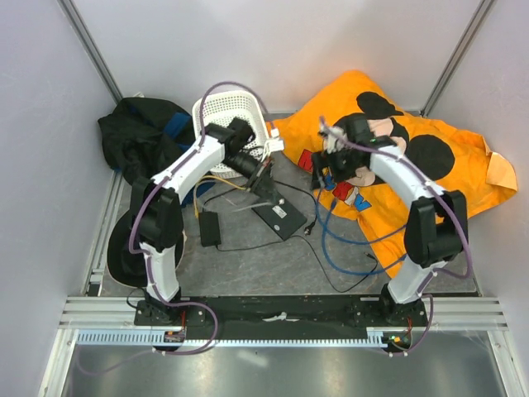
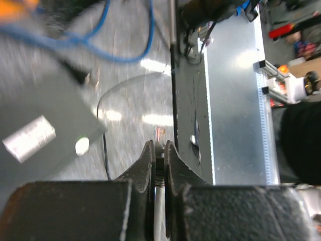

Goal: Pull the plug from the switch port

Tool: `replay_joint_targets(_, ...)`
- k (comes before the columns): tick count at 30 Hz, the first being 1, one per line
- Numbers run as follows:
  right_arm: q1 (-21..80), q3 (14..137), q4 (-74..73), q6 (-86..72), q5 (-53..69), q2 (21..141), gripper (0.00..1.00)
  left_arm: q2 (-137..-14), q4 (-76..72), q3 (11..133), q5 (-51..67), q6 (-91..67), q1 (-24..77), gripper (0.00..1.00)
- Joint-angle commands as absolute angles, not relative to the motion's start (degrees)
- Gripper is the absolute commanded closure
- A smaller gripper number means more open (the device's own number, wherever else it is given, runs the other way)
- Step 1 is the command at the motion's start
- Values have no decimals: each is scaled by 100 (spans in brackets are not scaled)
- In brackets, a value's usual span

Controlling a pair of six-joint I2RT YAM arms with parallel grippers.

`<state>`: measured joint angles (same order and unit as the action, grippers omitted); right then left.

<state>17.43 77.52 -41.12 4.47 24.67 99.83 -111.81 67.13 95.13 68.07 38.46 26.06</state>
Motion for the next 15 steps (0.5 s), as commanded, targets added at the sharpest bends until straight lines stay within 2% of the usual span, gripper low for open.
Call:
replay_joint_targets(1,1144,8716,-4561,738,3226,9598,2,-11083,6952,11054,6934,3113,3119,98)
replay_joint_targets(5,416,9087,-4553,738,3032,9370,2,-11565,6926,12767,6987,2427,3795,98)
replay_joint_targets(6,283,9123,-4544,686,3015,9343,2,-11854,6882,13545,7040,2234,3893,98)
replay_joint_targets(8,-138,9141,-4492,616,3023,9247,2,-12049,6498,14148,7014,1392,4164,98)
replay_joint_targets(9,-254,9123,-4483,572,3032,9203,2,-11963,5843,14159,6961,1145,4253,98)
replay_joint_targets(13,-729,8913,-4430,457,3172,8965,2,-12049,4767,14089,6838,162,4561,98)
replay_joint_targets(15,-931,8825,-4430,457,3234,8816,2,-12190,4562,14237,6409,53,4710,98)
